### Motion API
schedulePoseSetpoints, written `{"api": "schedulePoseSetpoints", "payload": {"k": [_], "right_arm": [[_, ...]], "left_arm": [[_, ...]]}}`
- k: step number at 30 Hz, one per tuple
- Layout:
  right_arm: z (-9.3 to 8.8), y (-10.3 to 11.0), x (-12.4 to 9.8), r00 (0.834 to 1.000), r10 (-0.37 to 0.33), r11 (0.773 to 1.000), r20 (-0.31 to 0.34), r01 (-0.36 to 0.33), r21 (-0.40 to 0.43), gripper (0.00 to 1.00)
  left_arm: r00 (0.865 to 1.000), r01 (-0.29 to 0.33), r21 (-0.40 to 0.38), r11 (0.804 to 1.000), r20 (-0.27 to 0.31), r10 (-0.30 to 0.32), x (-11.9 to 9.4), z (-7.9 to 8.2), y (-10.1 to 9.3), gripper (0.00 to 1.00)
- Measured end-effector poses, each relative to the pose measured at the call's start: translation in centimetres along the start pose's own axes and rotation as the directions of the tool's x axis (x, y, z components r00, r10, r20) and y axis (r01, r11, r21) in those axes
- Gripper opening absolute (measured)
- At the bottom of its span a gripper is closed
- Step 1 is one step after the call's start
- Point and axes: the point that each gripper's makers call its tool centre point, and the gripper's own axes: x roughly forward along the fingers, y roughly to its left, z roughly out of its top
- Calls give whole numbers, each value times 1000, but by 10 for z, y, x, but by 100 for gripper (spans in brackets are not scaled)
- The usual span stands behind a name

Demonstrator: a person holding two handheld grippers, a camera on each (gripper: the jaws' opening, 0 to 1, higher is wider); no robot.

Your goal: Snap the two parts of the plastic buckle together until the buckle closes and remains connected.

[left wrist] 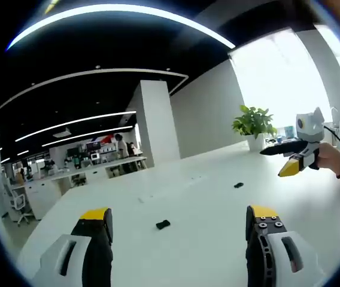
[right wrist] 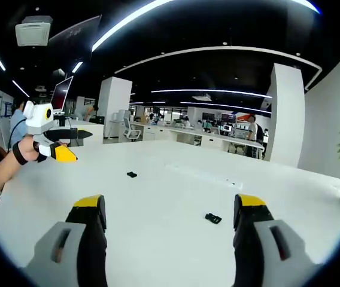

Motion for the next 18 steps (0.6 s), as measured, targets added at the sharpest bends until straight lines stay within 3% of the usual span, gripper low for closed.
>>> {"api": "schedulePoseSetpoints", "payload": {"k": [18], "right_arm": [[0,3,-1,1000,7,1000,-2,-7,-3,87]], "left_arm": [[1000,5,3,1000,-2,-5,0,0,-1,94]]}}
